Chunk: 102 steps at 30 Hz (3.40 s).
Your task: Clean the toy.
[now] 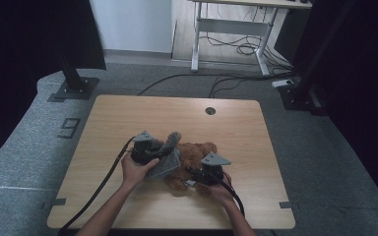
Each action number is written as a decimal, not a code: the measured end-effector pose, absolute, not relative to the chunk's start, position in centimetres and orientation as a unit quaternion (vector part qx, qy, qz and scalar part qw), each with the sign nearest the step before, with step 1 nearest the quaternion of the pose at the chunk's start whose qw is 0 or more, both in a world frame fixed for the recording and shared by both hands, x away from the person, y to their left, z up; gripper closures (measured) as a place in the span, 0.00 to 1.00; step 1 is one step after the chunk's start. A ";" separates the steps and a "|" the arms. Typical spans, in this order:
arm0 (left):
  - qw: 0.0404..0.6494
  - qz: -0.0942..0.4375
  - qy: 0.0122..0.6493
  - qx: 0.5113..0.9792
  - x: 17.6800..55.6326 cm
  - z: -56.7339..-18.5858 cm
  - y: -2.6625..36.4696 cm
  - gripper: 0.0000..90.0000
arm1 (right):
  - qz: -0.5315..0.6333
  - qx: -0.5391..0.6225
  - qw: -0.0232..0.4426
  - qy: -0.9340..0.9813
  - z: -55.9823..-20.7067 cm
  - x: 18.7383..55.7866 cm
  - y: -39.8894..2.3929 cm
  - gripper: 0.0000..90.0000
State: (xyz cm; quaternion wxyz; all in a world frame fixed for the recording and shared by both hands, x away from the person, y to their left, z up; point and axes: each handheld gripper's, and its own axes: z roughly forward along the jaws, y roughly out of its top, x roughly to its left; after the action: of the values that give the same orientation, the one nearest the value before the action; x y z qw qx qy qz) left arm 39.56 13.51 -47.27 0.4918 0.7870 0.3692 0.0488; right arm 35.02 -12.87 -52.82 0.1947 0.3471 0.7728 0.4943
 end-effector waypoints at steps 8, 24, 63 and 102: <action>0.491 0.044 0.327 0.806 39.5 -43.6 7.3 0.85 | 0.498 0.305 0.224 0.780 -52.8 33.2 -12.6 0.54; 0.439 0.050 0.357 0.823 39.5 -45.4 9.6 0.85 | 0.494 0.278 0.240 0.788 -53.4 32.0 -12.8 0.54; 0.507 0.061 0.391 0.766 35.7 -49.4 18.8 0.87 | 0.506 0.373 0.114 0.770 -51.7 35.1 -12.6 0.12; 0.450 0.014 0.369 0.813 38.6 -45.6 12.7 0.86 | 0.488 0.245 0.263 0.795 -53.0 30.8 -11.9 0.49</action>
State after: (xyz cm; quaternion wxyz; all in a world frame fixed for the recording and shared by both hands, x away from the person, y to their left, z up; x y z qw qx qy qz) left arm 38.64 12.66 -45.64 0.4495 0.8133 0.3692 0.0136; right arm 30.76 -11.89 -53.02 0.2628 0.2453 0.7954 0.4881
